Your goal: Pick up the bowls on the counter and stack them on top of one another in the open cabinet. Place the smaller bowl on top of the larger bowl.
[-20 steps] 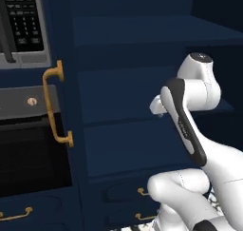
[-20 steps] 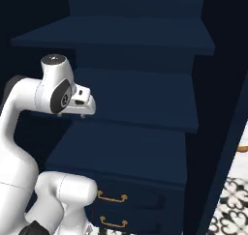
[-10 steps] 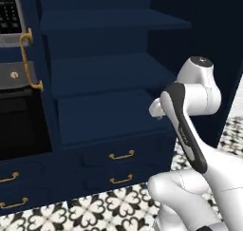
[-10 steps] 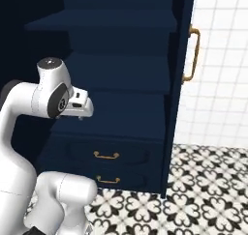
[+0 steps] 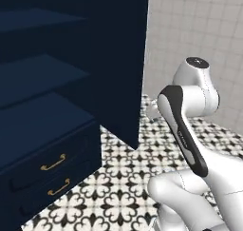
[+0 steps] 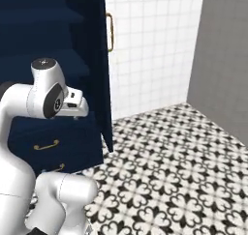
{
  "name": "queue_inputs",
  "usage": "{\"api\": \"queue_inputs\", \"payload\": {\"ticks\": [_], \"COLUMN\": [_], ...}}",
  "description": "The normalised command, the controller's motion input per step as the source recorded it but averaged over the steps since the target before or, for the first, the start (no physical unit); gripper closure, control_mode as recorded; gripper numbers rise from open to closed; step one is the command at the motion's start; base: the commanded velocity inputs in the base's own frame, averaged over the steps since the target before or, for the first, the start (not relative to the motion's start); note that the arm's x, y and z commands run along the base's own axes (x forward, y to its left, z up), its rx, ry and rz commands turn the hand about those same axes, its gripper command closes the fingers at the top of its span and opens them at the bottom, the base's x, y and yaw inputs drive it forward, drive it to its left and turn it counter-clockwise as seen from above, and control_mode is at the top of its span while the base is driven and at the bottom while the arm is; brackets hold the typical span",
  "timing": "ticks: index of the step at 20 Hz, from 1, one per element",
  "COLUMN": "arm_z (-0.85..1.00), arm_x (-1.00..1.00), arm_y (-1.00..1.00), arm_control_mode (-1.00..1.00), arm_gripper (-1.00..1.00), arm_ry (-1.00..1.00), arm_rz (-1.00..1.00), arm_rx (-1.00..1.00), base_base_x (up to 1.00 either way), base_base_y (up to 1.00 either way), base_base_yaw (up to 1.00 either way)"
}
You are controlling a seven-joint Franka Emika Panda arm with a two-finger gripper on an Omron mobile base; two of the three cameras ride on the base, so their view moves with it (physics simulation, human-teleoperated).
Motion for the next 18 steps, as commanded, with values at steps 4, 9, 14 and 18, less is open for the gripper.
{"api": "queue_inputs", "payload": {"ticks": [4,9,14,18], "arm_z": [0.00,0.00,0.00,0.00], "arm_x": [0.00,0.00,0.00,0.00], "arm_y": [0.00,0.00,0.00,0.00], "arm_control_mode": [1.00,1.00,1.00,1.00], "arm_gripper": [-1.00,-1.00,-1.00,-1.00], "arm_ry": [0.00,0.00,0.00,0.00], "arm_rz": [0.00,0.00,0.00,0.00], "arm_rx": [0.00,0.00,0.00,0.00], "base_base_x": [-0.66,-0.67,-0.84,-0.99], "base_base_y": [0.23,0.19,0.02,-0.10], "base_base_yaw": [-0.88,-0.87,-0.75,-0.63]}}
